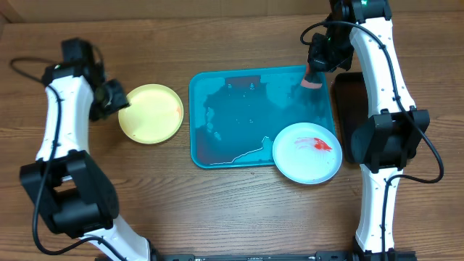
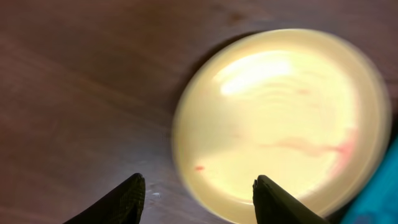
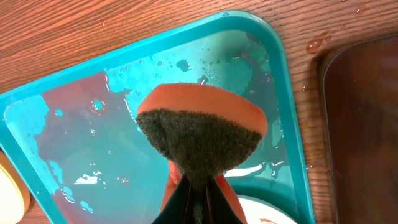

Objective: Clean dirty plates on tray and stack at the side
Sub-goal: 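Move the left gripper to the white plate's rim on the tray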

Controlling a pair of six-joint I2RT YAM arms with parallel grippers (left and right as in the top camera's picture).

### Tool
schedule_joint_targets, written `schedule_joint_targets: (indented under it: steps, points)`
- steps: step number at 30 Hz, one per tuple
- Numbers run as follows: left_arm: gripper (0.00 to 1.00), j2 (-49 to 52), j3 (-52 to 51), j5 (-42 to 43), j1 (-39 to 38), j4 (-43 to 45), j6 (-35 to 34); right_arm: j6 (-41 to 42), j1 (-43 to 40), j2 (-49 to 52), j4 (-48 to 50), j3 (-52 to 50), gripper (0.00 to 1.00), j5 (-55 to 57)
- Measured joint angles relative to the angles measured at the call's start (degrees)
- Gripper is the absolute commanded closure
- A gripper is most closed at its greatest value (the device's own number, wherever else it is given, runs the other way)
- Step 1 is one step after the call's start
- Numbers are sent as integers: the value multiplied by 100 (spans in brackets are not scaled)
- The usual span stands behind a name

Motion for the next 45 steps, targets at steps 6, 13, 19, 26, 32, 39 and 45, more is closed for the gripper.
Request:
schedule_joint_targets:
  steps: [6, 13, 19, 26, 32, 39, 45]
  points:
    - [44, -11, 83, 1353, -1058, 72, 227, -2, 2, 0, -46, 0, 96, 0]
    - [31, -7, -59, 1921, -2599, 1016, 225, -2, 2, 0, -50, 0, 96, -2]
    - [28, 214, -33, 1904, -3654, 1904, 216, -2, 2, 0, -39, 0, 96, -2]
    - [36, 927, 461, 1899, -4037, 2000, 236, -22, 0, 0, 4, 0, 96, 0]
    - [41, 1375, 520, 2044, -4148, 2006, 256, -22, -2, 0, 127, 0, 96, -7]
    - [40, 1600, 520, 2623, -4190, 1982, 341, -13, -323, -2, 50, 0, 96, -170]
    - [41, 1600, 522, 2693, -4350, 1746, 518, -20, -1088, -50, -229, 0, 96, -256]
